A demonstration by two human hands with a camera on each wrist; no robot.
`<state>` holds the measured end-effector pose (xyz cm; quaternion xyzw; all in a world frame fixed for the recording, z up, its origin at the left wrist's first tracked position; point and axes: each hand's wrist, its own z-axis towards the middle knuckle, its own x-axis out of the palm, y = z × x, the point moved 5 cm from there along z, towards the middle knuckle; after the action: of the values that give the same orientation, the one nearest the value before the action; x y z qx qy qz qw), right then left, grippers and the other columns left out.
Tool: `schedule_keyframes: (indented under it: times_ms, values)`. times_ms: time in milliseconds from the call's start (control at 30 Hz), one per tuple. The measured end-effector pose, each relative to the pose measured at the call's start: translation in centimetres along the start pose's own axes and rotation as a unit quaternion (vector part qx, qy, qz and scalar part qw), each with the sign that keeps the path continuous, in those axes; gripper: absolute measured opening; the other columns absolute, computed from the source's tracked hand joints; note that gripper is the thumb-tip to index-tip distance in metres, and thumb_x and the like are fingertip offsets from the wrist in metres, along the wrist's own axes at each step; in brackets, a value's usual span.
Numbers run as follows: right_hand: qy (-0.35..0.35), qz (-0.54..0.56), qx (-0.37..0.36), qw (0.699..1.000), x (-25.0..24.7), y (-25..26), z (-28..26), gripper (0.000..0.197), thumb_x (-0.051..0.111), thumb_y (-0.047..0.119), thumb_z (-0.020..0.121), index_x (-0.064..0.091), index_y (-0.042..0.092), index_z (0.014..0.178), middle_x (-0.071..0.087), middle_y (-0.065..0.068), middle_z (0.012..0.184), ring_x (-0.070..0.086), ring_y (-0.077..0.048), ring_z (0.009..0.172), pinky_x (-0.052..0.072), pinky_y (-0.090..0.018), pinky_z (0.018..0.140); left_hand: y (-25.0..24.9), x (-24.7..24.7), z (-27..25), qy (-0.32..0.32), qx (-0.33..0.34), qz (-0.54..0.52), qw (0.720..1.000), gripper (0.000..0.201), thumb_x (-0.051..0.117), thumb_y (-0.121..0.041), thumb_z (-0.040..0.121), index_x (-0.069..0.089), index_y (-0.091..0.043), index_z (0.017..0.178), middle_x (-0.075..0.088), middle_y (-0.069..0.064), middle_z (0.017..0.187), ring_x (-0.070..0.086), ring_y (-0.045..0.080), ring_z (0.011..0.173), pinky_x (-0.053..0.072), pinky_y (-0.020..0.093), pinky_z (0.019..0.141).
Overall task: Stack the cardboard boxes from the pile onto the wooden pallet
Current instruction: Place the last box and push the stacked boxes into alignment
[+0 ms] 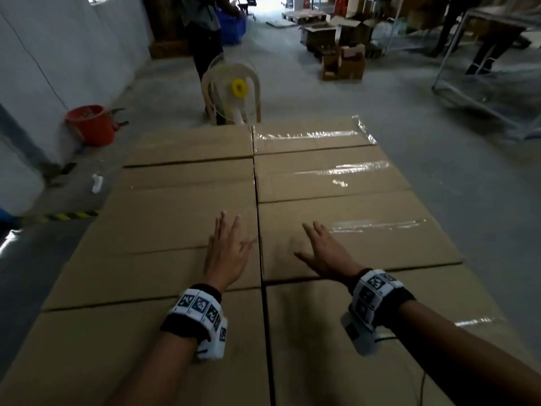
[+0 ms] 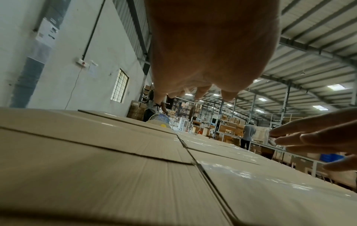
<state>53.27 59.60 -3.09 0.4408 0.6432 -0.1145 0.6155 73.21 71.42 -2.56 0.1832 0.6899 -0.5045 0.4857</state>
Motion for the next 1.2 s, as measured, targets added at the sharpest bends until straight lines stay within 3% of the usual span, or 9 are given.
schedule_keyframes:
  times_ms: [133,233,400,467,600,700,833,933,1200]
  values:
    - [-0.005,0.040,-0.044,0.998,-0.6,-1.2,-6.2,0.077,0.049,0.048,0.099,0.011,0.017,0.158,0.002,-0.011,0.166,0.003,-0.028,0.153,0.019,-0.047,0.122,-0.7,2.2,-7.6,-0.047,-0.003,-0.019,0.999,0.061,0.042,-0.044,0.105,0.026,-0.020,0.159,0.000,0.006,0.170,-0.003,0.023,0.156,0.012,0.044,0.125]
    - [0.009,0.039,-0.090,0.995,0.5,-2.6,-9.9,0.076,0.049,0.050,0.098,0.013,0.020,0.158,0.001,-0.010,0.166,0.002,-0.027,0.153,0.018,-0.045,0.123,-0.7,4.7,-13.3,-0.061,-0.050,-0.019,0.997,0.062,0.042,-0.046,0.104,0.027,-0.020,0.158,0.002,0.005,0.170,-0.004,0.020,0.156,0.010,0.044,0.125]
    - [0.103,0.008,-0.158,0.982,4.3,-5.6,-14.5,0.077,0.048,0.051,0.099,0.011,0.020,0.158,-0.001,-0.010,0.166,0.000,-0.027,0.153,0.016,-0.042,0.123,-0.8,9.6,-22.0,-0.096,-0.214,0.066,0.970,0.059,0.043,-0.047,0.104,0.034,-0.021,0.156,0.009,0.012,0.169,-0.003,0.028,0.156,0.004,0.059,0.122]
    - [0.142,-0.016,-0.174,0.974,5.8,-6.4,-16.1,0.076,0.049,0.050,0.099,0.011,0.020,0.158,-0.002,-0.011,0.166,-0.001,-0.029,0.153,0.016,-0.046,0.123,-0.8,11.3,-25.3,-0.109,-0.293,0.081,0.947,0.059,0.043,-0.048,0.103,0.036,-0.022,0.155,0.009,0.014,0.168,-0.005,0.035,0.155,0.010,0.065,0.120]
    - [0.175,-0.095,-0.217,0.956,8.0,-7.9,-18.6,0.073,0.051,0.051,0.096,0.022,0.017,0.155,0.014,-0.011,0.161,0.014,-0.035,0.149,0.027,-0.053,0.116,-1.8,14.5,-29.4,-0.080,-0.367,0.057,0.925,0.065,0.038,-0.049,0.104,0.023,-0.020,0.160,0.000,0.015,0.169,-0.009,0.037,0.154,0.008,0.060,0.122]
    - [0.176,-0.128,-0.239,0.946,8.7,-8.5,-19.8,0.075,0.047,0.057,0.093,0.026,0.017,0.153,0.013,-0.012,0.161,0.013,-0.035,0.148,0.024,-0.055,0.115,-3.0,15.3,-30.3,-0.063,-0.347,0.044,0.935,0.064,0.035,-0.046,0.106,0.016,-0.020,0.162,-0.003,0.012,0.169,-0.011,0.033,0.155,0.008,0.058,0.123]
    - [0.161,-0.089,-0.236,0.954,7.4,-9.5,-21.0,0.070,0.050,0.047,0.098,0.024,0.014,0.154,0.015,-0.013,0.162,0.014,-0.036,0.150,0.025,-0.051,0.117,-6.2,14.4,-30.8,-0.078,-0.294,0.001,0.953,0.063,0.033,-0.045,0.107,0.014,-0.021,0.161,0.000,0.008,0.170,-0.008,0.026,0.156,0.004,0.055,0.125]
    - [0.126,-0.033,-0.202,0.971,5.4,-11.2,-22.2,0.067,0.049,0.039,0.101,0.021,0.013,0.156,0.011,-0.017,0.164,0.011,-0.034,0.151,0.022,-0.043,0.118,-10.3,13.9,-30.4,-0.098,-0.230,-0.021,0.968,0.064,0.035,-0.045,0.106,0.011,-0.022,0.161,-0.001,0.006,0.169,-0.008,0.023,0.155,0.004,0.047,0.126]
    - [0.060,0.044,-0.172,0.982,-1.7,-19.0,-24.2,0.071,0.054,0.039,0.099,0.019,0.018,0.157,0.010,-0.013,0.165,0.010,-0.029,0.152,0.020,-0.040,0.120,-22.6,15.8,-26.2,-0.134,-0.155,-0.065,0.977,0.060,0.037,-0.040,0.107,0.019,-0.020,0.160,0.000,0.005,0.170,-0.012,0.019,0.155,0.004,0.041,0.127]
